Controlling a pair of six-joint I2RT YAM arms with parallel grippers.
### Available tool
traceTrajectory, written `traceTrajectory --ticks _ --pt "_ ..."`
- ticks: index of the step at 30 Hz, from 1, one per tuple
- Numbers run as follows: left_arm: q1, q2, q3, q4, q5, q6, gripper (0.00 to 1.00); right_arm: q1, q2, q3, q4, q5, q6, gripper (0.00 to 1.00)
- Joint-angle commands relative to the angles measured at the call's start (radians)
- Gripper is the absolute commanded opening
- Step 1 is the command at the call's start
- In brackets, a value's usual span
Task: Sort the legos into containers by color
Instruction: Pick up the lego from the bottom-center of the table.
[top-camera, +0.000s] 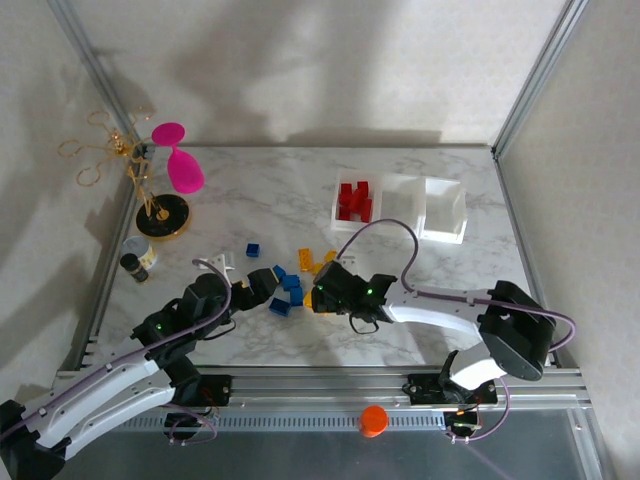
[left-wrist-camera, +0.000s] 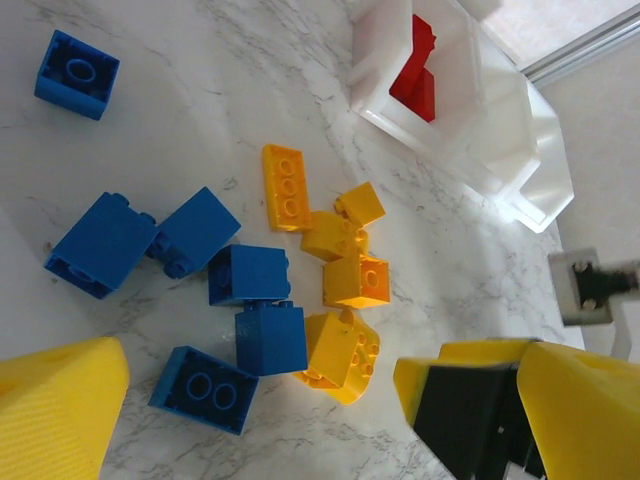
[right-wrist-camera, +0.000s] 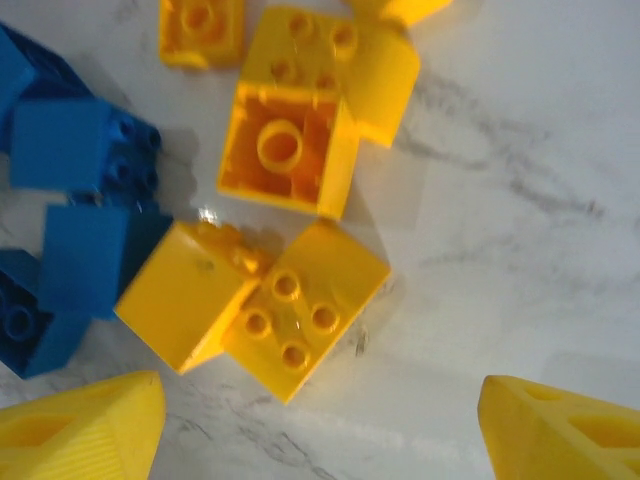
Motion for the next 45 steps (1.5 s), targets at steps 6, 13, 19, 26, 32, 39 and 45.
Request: traceTrajectory --ticks 6,13,19,26,32,39,45 --pt "-0.004 -0.012 -0.017 -0.029 -0.026 -0.015 1.00 0.047 0.124 0.008 -0.008 0.075 0.084 0.78" --pt "-0.004 -0.025 -0.022 -0.029 -0.039 -0.016 1.00 0.045 0.210 0.081 -0.002 0.108 0.076 0.82" --pt "-0.003 -0.024 -0.016 -0.032 -0.042 -0.006 1.00 0.025 0.268 0.134 0.001 0.125 0.080 0.88" --pt "-0.003 -0.025 -0.010 -0.038 -0.045 0.002 1.00 0.015 0.302 0.159 -0.089 0.169 0.131 0.86" --pt "-0.003 -0.019 -0.013 -0.019 -0.041 0.002 1.00 0.014 0.208 0.046 -0.101 0.152 0.148 0.76" --pt "-0.003 0.019 -0.010 0.026 -0.028 0.002 1.00 -0.012 0.162 -0.018 -0.041 0.122 0.101 0.58" --pt "-0.003 0.038 0.007 0.022 -0.025 0.004 1.00 -0.047 0.185 -0.009 0.028 0.103 0.006 0.53"
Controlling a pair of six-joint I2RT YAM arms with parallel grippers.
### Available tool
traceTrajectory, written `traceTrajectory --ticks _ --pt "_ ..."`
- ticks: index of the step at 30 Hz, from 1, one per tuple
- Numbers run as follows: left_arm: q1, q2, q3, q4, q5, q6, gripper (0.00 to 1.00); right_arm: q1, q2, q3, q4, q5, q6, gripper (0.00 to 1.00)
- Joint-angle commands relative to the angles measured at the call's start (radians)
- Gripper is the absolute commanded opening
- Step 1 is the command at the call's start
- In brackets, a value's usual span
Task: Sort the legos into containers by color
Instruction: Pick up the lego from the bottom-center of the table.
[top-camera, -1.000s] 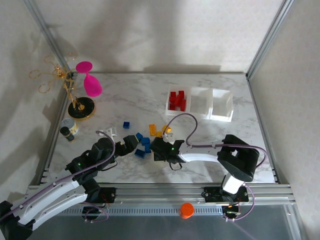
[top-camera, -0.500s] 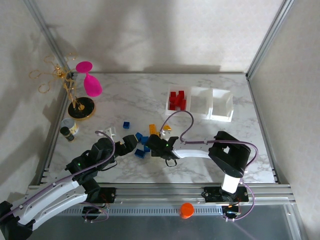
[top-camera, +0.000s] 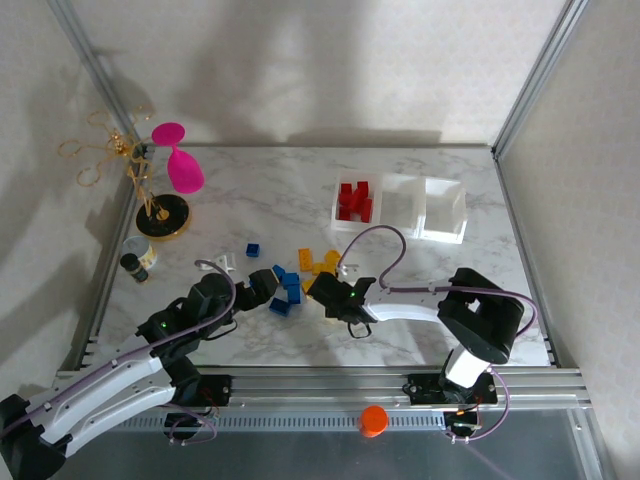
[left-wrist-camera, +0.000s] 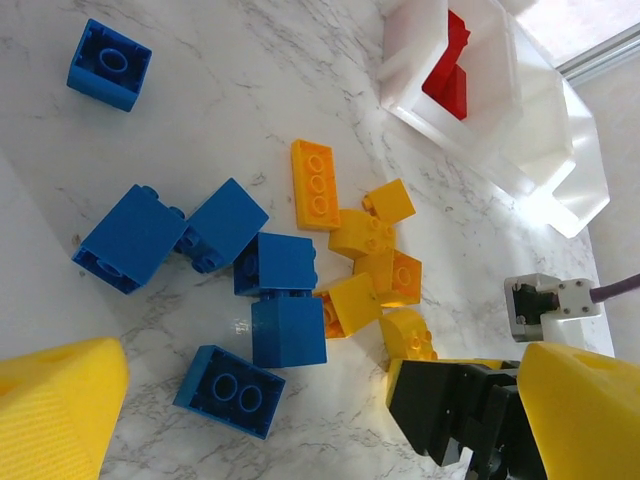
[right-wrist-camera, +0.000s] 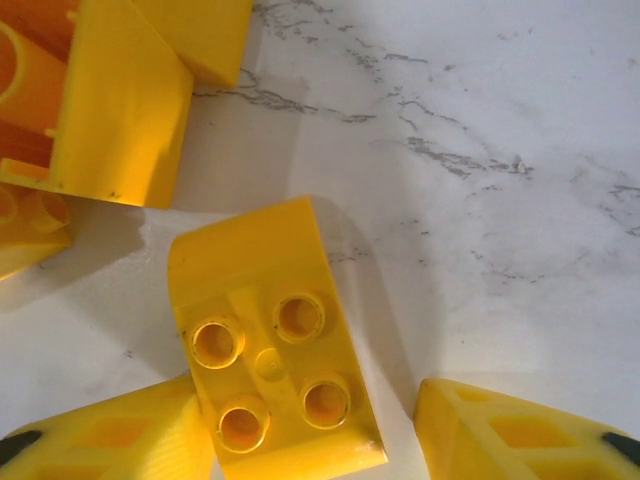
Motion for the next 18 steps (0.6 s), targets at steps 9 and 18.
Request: traceTrajectory --ticks 9,18 --pt "-0.003 -0.016 0.012 0.024 0.011 0.001 1.00 -0.047 -0.058 -0.036 0.040 0.004 -0.073 0.32" --pt "-0.003 0.079 0.068 0.095 0.038 0.038 1.00 -0.200 -0.175 -0.013 0.005 0.030 -0.155 0.27"
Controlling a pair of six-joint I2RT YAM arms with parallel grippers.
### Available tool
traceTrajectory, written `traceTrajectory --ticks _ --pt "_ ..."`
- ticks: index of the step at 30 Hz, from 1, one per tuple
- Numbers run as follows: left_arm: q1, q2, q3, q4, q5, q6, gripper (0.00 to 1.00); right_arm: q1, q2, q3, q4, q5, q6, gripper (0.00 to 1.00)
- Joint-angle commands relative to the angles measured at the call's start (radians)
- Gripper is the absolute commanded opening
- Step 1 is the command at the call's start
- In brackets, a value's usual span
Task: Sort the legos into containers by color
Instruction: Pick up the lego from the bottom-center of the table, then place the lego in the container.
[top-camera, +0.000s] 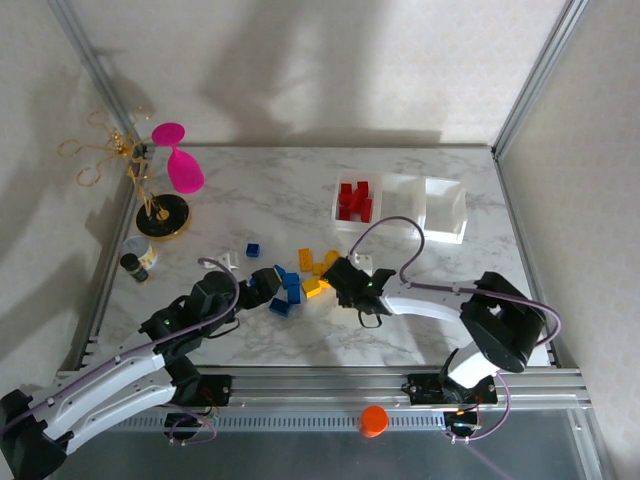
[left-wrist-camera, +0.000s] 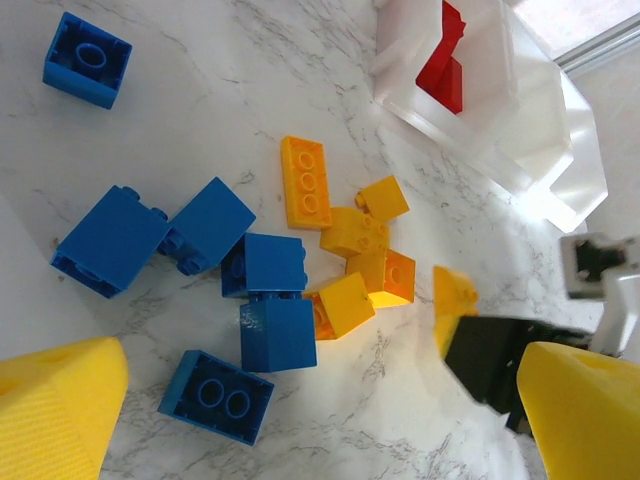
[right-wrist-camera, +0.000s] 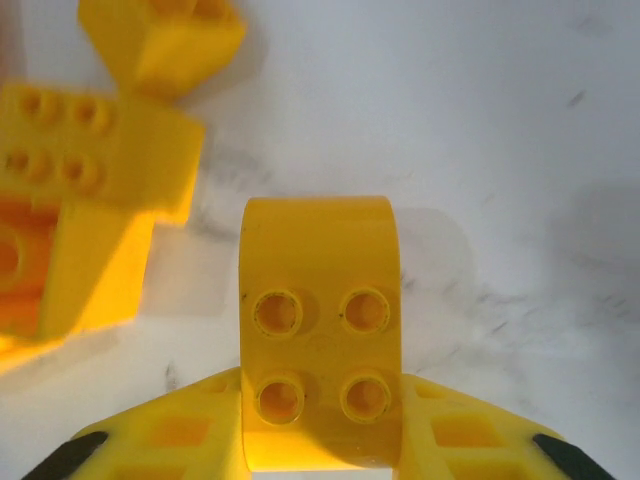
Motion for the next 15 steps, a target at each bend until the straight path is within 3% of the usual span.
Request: traceTrajectory --ticks 1,7,15 --pt "-0.003 0.038 0.059 0.068 0.021 0.034 1.00 -0.089 -0.048 0.043 -0.028 0.041 -0.061 0.27" --pt "-0.003 0.141 0.102 0.156 0.032 0.042 1.00 -0.300 -0.043 0.132 0.019 0.049 -0.165 0.28" --pt "-0.003 0.265 0.173 0.206 0.004 0.060 1.00 -0.509 0.155 0.338 0.102 0.046 -0.299 0.29"
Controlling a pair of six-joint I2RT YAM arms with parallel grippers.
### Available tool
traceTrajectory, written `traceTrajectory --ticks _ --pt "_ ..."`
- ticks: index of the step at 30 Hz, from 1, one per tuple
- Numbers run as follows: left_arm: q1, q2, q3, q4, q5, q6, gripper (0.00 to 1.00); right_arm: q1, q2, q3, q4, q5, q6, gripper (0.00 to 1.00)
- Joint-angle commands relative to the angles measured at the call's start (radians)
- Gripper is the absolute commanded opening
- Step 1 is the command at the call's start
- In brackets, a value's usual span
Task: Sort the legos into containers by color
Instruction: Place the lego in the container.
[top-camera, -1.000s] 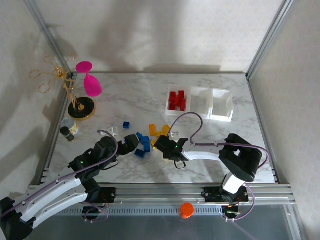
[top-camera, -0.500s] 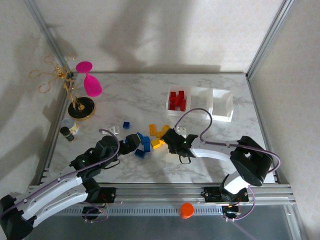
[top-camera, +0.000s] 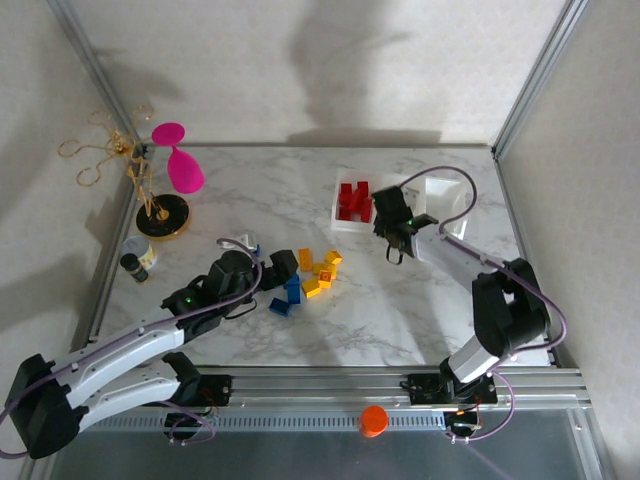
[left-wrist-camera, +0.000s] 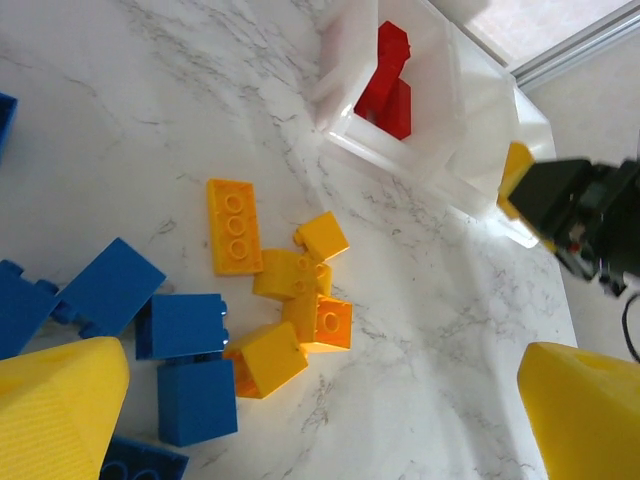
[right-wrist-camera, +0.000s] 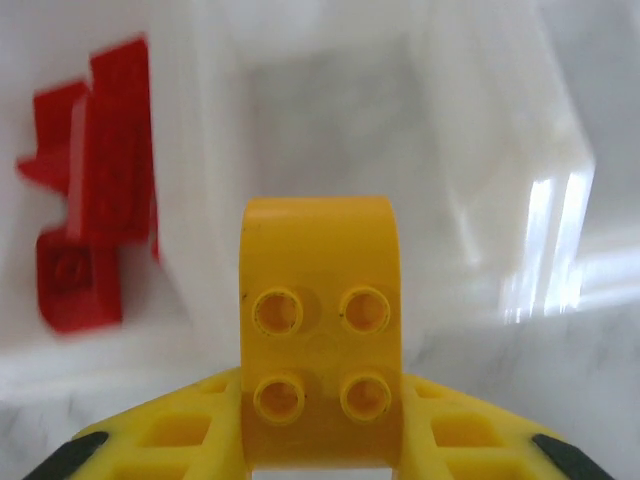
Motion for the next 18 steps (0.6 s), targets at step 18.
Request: traceTrajectory --ticks 18 --pt "-0.002 0.042 0.072 0.057 -0.015 0.036 1.00 -0.085 0.161 0.209 0.031 -0.031 -0.147 0.58"
